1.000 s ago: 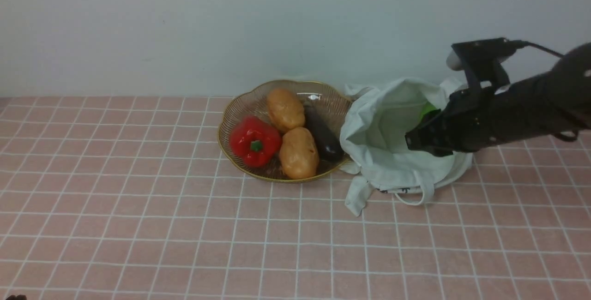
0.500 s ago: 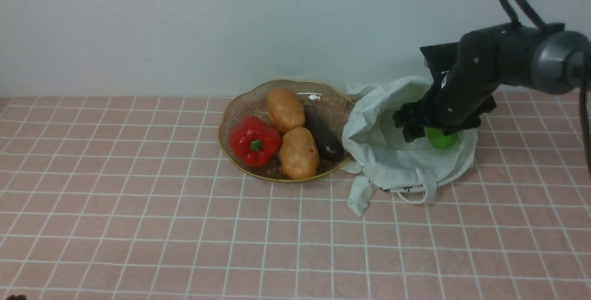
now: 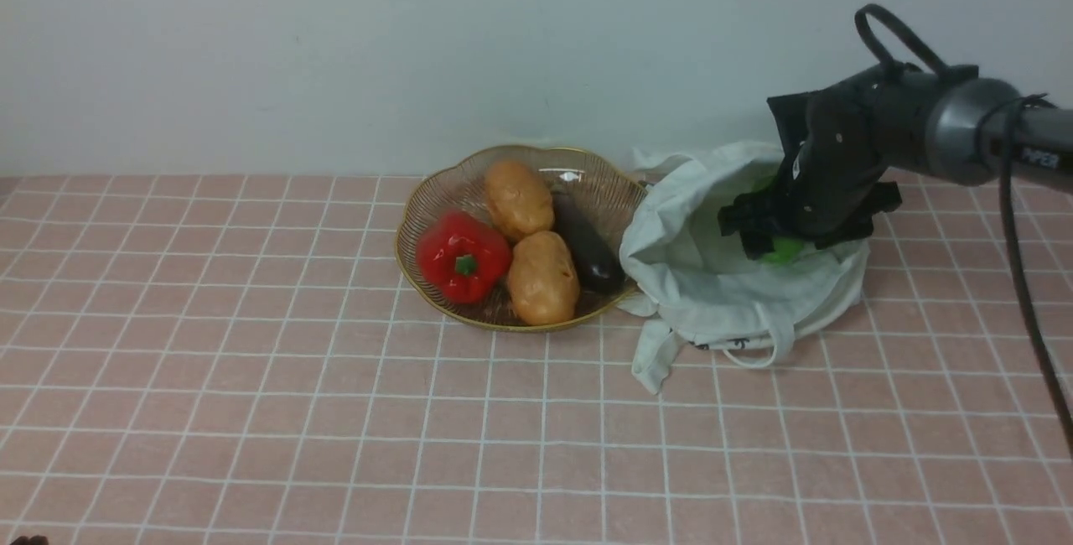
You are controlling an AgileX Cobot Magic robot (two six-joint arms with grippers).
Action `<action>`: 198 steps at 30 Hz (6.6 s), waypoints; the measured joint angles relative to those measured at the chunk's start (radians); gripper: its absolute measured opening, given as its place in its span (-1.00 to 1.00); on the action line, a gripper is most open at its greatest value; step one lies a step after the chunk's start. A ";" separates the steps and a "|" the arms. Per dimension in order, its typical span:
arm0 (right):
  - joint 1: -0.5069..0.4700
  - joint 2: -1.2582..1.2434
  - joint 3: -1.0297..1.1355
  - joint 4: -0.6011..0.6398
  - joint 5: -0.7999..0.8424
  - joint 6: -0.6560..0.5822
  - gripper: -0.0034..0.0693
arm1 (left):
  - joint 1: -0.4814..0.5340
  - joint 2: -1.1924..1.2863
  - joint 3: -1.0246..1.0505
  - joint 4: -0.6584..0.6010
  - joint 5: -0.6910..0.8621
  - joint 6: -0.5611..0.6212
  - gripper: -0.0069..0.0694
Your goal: Take vegetables from bag on pink coffee tablecloth place on plate.
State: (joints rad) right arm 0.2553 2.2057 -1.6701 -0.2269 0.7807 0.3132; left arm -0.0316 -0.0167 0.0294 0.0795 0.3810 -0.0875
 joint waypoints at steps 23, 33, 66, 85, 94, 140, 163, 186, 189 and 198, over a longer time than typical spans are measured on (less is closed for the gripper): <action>0.253 -0.303 0.073 0.318 0.452 -0.277 0.13 | 0.000 0.000 0.000 0.000 0.000 0.000 -0.83; 0.328 -0.166 -0.116 0.335 0.105 -0.301 0.13 | 0.000 0.000 0.000 0.000 0.000 0.000 -0.83; 0.329 -0.104 -0.709 0.186 0.473 -0.328 0.35 | 0.000 0.000 0.000 0.000 0.000 0.000 -0.83; 0.329 -1.360 0.746 0.324 -0.091 -0.333 -0.95 | 0.000 0.000 0.000 0.000 0.001 0.000 -0.83; 0.329 -1.863 1.282 0.324 -0.465 -0.335 -0.95 | 0.000 0.000 0.000 0.000 0.001 0.000 -0.83; -0.208 -2.216 1.698 0.162 -0.496 -0.239 -0.95 | 0.000 0.000 0.000 0.000 0.001 0.000 -0.83; -0.229 -2.217 1.696 0.181 -0.423 -0.284 -0.95 | 0.000 0.000 0.000 0.000 0.001 0.000 -0.83; -0.229 -2.217 1.696 0.182 -0.422 -0.284 -0.95 | 0.000 0.000 0.000 0.000 0.001 0.000 -0.83; -0.229 -2.217 1.696 0.182 -0.422 -0.284 -0.95 | 0.000 0.000 0.000 0.000 0.001 0.000 -0.83; -0.229 -2.217 1.696 0.182 -0.422 -0.284 -0.95 | 0.000 0.000 0.000 0.000 0.001 0.000 -0.83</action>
State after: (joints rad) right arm 0.0258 -0.0110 0.0260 -0.0453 0.3584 0.0296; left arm -0.0316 -0.0167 0.0294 0.0795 0.3819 -0.0875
